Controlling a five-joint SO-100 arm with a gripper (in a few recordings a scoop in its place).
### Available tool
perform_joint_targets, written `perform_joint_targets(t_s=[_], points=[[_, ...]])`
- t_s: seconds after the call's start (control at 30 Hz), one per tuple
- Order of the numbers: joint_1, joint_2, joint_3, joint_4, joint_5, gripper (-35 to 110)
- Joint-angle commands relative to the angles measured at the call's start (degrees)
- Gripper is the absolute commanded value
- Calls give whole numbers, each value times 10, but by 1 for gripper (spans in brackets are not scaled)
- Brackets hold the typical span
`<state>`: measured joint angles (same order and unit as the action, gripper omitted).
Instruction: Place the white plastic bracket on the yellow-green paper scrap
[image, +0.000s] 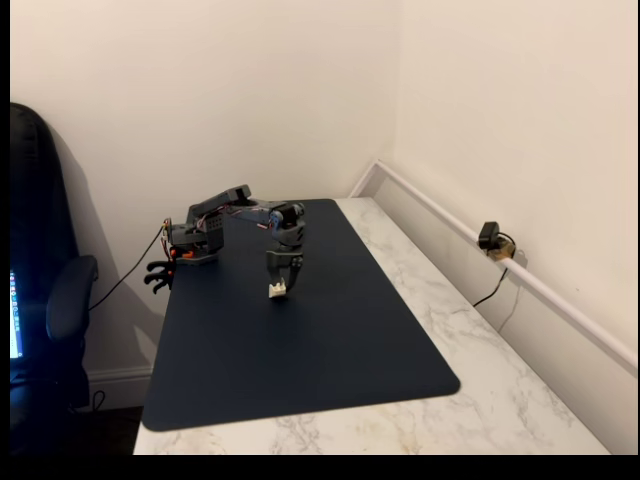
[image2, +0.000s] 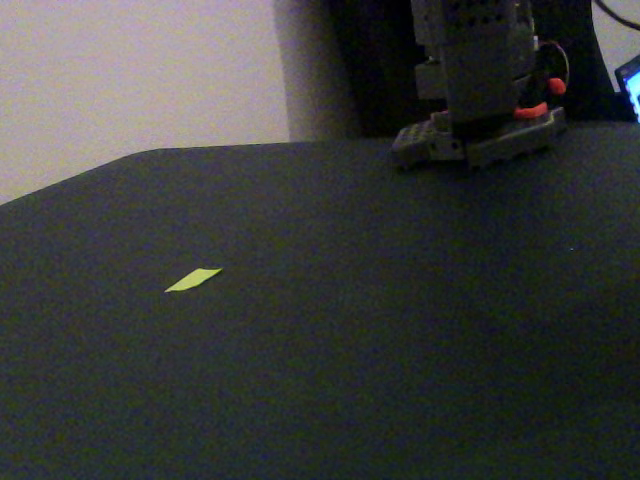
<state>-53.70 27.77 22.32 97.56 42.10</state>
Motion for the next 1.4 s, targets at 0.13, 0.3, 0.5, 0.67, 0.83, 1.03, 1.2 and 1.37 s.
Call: perform_joint_targets(t_s=[0.13, 0.3, 0.5, 0.67, 0.83, 1.03, 1.2, 1.37], points=[[5, 114, 32, 30, 2, 0], [22, 188, 72, 30, -14, 0], [72, 296, 145, 26, -29, 0], [130, 364, 247, -2, -42, 0], [200, 494, 428, -62, -34, 0], [261, 609, 599, -112, -4, 0], [293, 685, 720, -147, 21, 0], [327, 722, 792, -163, 52, 0]])
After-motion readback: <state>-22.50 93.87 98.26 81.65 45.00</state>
